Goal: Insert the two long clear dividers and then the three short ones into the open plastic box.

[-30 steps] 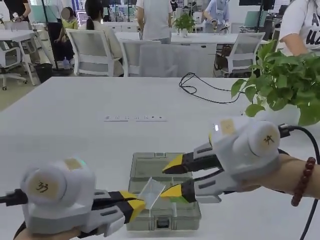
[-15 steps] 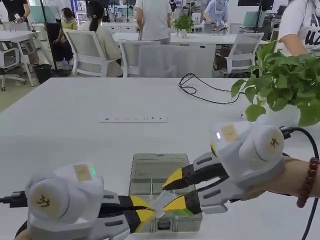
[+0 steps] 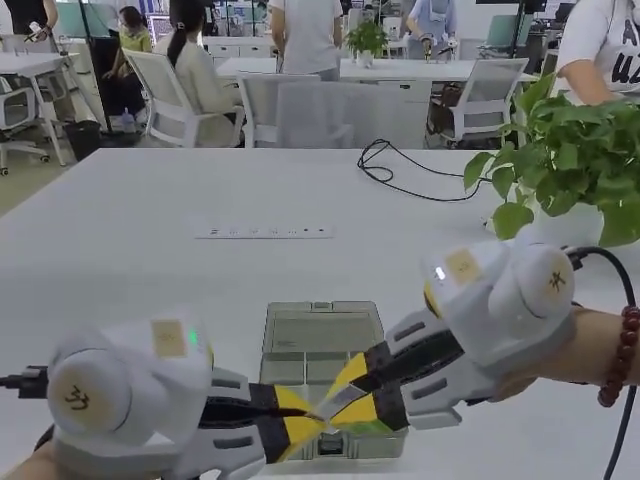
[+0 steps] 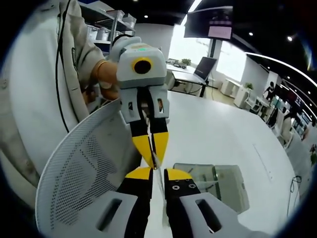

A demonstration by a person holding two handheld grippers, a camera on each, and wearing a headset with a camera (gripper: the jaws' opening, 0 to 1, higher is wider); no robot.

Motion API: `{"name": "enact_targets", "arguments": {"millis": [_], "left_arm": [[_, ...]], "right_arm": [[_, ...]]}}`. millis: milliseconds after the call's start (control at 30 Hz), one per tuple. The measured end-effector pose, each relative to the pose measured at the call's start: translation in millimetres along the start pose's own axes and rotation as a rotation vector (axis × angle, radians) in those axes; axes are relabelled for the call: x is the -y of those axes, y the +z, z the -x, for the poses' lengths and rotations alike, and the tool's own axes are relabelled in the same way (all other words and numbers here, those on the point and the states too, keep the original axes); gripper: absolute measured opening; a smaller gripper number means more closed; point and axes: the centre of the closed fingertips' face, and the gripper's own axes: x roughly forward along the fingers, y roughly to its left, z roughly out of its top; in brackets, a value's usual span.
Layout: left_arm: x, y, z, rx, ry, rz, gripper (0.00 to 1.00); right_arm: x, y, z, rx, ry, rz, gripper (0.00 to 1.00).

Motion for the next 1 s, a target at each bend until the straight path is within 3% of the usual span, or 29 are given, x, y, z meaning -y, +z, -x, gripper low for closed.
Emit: {"name": "enact_targets", "arguments": {"millis": [300, 633, 1000], "left_arm": [[-2.6, 0.4, 1.7, 0.006, -0.004, 0.002, 0.00], [-10.2, 2.0, 3.7, 0.033, 0.048, 0.060, 0.01], [-16.8, 3.7, 7.4, 0.078, 0.089, 0.124, 0.16]], "right_arm": [[-0.7, 2.0, 0.0, -0.008, 0.015, 0.021, 0.03], [3.6, 2.6, 0.5, -0.020, -0.009, 0.034, 0.02], [18.9, -0.6, 8.8, -0.024, -0.080, 0.006, 0.02]]}}
